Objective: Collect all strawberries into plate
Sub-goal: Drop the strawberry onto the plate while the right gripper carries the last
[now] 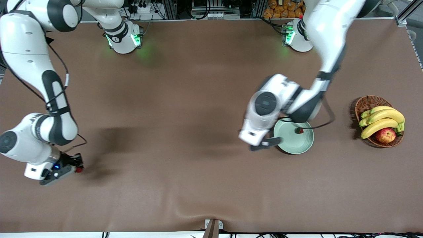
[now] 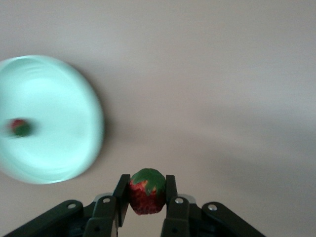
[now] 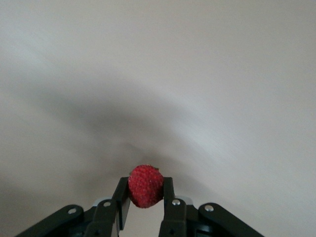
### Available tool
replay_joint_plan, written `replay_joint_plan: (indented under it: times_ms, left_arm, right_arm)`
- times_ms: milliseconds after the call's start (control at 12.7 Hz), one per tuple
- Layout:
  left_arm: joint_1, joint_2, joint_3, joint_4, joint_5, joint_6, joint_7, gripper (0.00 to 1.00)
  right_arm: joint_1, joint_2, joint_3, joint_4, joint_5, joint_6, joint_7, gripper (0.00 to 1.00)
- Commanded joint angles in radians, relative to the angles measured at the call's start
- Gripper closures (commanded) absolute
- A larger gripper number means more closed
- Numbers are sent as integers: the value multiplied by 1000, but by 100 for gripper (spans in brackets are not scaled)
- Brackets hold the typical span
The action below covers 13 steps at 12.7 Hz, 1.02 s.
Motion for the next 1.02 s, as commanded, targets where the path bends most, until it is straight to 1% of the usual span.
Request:
replay_joint_plan:
  times_ms: [0, 79, 157, 314, 393, 550, 707, 864, 943]
  left_arm:
    - [94, -13, -11, -125, 2, -38, 28, 100]
    - [124, 1, -11, -140, 34, -38, 29, 100]
    - [148, 26, -11, -151, 71, -36, 29, 100]
    - [212, 50, -11, -171, 138, -32, 29, 100]
    - [219, 50, -11, -172, 140, -32, 31, 92]
    - [220, 43, -11, -171, 140, -33, 51, 0]
    - [219, 24, -13, -166, 134, -41, 49, 0]
    - [219, -6, -16, -165, 123, -44, 45, 0]
    - [211, -16, -19, -159, 112, -44, 39, 0]
  right_arm:
    - [174, -24, -12, -9, 115, -49, 165, 100]
    - [247, -21, -12, -12, 179, -49, 258, 100]
    - [303, -15, -12, -15, 219, -49, 355, 100]
    - [412, -4, -12, -14, 229, -43, 490, 100]
    - [454, -1, -12, -14, 234, -42, 549, 100]
    - [526, 11, -11, -15, 252, -46, 665, 100]
    - [584, 45, -11, -14, 255, -39, 701, 100]
    - [592, 61, -11, -14, 255, -38, 701, 100]
    - [592, 61, -11, -15, 254, -40, 701, 78]
